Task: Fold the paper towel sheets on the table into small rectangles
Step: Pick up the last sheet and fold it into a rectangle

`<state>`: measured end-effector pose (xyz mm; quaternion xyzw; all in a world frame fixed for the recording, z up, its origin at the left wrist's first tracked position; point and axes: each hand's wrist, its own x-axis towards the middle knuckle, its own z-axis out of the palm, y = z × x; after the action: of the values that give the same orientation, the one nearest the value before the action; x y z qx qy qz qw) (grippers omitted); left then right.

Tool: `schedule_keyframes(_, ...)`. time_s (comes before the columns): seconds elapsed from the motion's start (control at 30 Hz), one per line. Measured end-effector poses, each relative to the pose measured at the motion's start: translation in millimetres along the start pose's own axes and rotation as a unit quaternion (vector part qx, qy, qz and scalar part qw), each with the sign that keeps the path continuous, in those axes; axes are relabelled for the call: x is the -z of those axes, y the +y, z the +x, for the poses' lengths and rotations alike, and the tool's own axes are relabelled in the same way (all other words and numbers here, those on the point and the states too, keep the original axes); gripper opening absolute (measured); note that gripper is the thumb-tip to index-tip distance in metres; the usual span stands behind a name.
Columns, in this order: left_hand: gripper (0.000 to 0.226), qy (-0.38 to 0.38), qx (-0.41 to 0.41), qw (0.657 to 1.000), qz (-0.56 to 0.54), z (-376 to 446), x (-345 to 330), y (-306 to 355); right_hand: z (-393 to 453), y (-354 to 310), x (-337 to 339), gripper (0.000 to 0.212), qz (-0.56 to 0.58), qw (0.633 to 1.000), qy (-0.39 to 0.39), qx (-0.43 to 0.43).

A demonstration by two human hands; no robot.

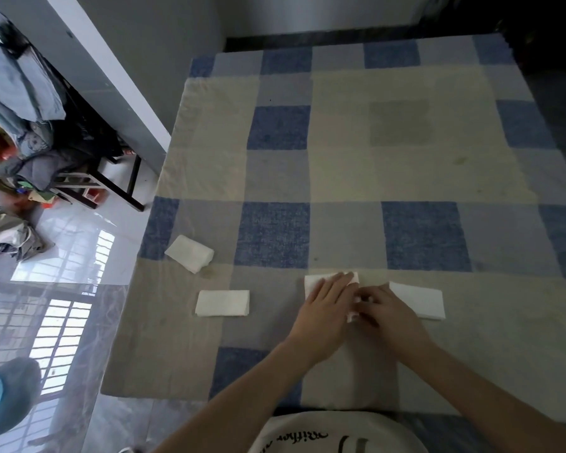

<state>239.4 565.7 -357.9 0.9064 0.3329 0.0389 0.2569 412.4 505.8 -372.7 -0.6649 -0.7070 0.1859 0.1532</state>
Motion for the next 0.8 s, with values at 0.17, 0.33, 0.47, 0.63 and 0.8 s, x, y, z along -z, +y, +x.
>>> schedule_keyframes(0.17, 0.056, -0.043, 0.075, 0.992, 0.086, -12.7, -17.8, -19.1, -4.7, -1.1, 0.4, 0.035, -0.031, 0.999, -0.012, 0.023)
schedule_keyframes(0.33, 0.063, -0.046, 0.098, 0.988, 0.111, -12.9, -14.4, -23.5, -10.2, -19.1, 7.0, 0.042, -0.069, 0.997, -0.007, -0.026)
schedule_keyframes(0.47, 0.066, -0.107, 0.1, 0.98, 0.134, -10.0, -8.9, -20.7, 5.7, -46.0, -0.6, 0.059, -0.022, 0.997, 0.035, -0.058)
schedule_keyframes(0.63, 0.072, -0.139, 0.102, 0.97, 0.17, -8.5, -7.4, -18.0, 24.0, -56.3, -29.5, 0.062, 0.0, 0.999, -0.024, -0.038)
schedule_keyframes(0.8, 0.067, -0.097, 0.098, 0.983, 0.119, -11.7, -6.7, -23.2, 16.6, -26.7, -36.8, 0.059, -0.092, 0.991, -0.05, -0.079)
